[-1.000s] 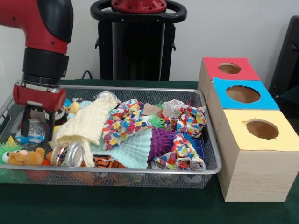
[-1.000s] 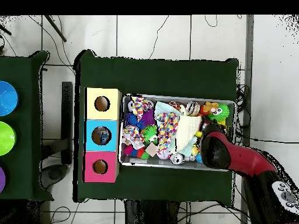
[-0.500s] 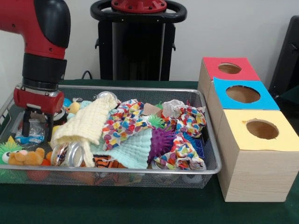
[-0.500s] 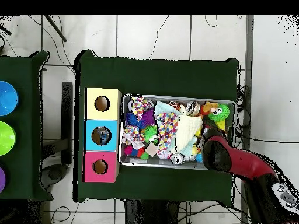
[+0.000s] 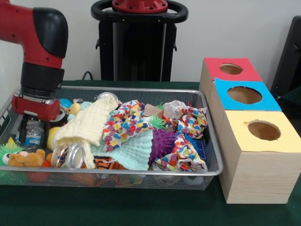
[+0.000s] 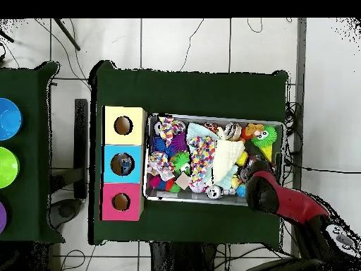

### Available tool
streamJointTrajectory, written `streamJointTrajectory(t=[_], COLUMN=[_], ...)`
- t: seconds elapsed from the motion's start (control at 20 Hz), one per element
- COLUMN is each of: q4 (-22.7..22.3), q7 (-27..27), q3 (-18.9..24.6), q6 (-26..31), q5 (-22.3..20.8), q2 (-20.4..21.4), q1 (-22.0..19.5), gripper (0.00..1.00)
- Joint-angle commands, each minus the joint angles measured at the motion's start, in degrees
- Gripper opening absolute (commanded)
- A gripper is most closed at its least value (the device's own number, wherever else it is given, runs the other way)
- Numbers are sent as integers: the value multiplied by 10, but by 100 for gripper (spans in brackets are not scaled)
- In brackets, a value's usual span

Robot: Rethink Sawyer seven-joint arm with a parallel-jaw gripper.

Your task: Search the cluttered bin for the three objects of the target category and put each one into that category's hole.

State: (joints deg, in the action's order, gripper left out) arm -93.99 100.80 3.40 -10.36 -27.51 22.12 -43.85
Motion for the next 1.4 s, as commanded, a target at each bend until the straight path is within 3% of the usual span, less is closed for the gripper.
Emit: streamJointTrajectory(t=[0.05,1.05,1.4], q4=[-9,-15,-23], q7=[80,85,100], q3=[-18,-42,-65], q6=[-21,-37,-76], q5=[-5,6,20], q2=[-65,-78,-100], q1=[9,25,39], gripper=[100,100,100])
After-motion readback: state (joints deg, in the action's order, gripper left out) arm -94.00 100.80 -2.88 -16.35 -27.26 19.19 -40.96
